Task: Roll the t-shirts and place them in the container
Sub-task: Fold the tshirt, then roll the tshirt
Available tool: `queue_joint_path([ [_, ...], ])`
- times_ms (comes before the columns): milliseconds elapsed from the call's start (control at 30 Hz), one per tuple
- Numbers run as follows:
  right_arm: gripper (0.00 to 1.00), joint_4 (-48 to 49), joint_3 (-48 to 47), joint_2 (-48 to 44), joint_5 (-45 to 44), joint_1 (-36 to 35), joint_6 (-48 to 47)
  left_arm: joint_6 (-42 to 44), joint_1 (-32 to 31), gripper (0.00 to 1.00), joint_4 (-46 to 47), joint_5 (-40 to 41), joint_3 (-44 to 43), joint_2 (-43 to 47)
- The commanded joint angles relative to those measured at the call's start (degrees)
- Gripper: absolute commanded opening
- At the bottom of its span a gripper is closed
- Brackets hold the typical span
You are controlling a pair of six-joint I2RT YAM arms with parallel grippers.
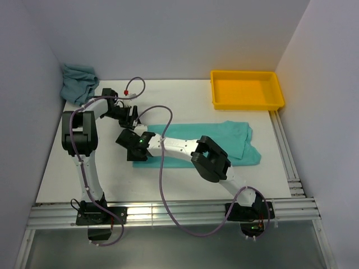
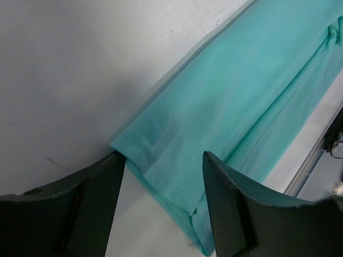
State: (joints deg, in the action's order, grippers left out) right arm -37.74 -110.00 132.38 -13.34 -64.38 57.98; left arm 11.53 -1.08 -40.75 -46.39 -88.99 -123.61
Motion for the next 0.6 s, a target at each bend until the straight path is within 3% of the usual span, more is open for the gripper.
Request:
queue_joint_path([
  [0, 0.45, -2.96, -1.90, 0.43, -2.48, -1.27, 1.53, -0.98, -1.82, 0.66, 1.90, 4.38, 1.27, -0.40],
  [167, 0.45, -6.82, -4.87, 3.05, -3.44, -2.33, 1.62, -3.26, -2.43, 0.57, 3.83, 5.78, 2.77, 0.56],
  [200, 0.45, -7.87, -6.18, 3.50, -3.44, -2.68, 1.61, -3.53, -2.43, 0.50, 4.10, 5.96, 3.03, 0.83],
  [467, 0.47, -11.04, -8.83, 6.57, -3.18, -3.56, 1.26, -5.02, -2.52, 0.29, 5.51, 8.94, 5.32, 2.76],
  [567, 0.42, -11.66, -9.01, 6.58, -3.44, -3.65, 1.26, -5.29, -2.52, 0.20, 5.68, 10.17, 5.58, 3.64],
])
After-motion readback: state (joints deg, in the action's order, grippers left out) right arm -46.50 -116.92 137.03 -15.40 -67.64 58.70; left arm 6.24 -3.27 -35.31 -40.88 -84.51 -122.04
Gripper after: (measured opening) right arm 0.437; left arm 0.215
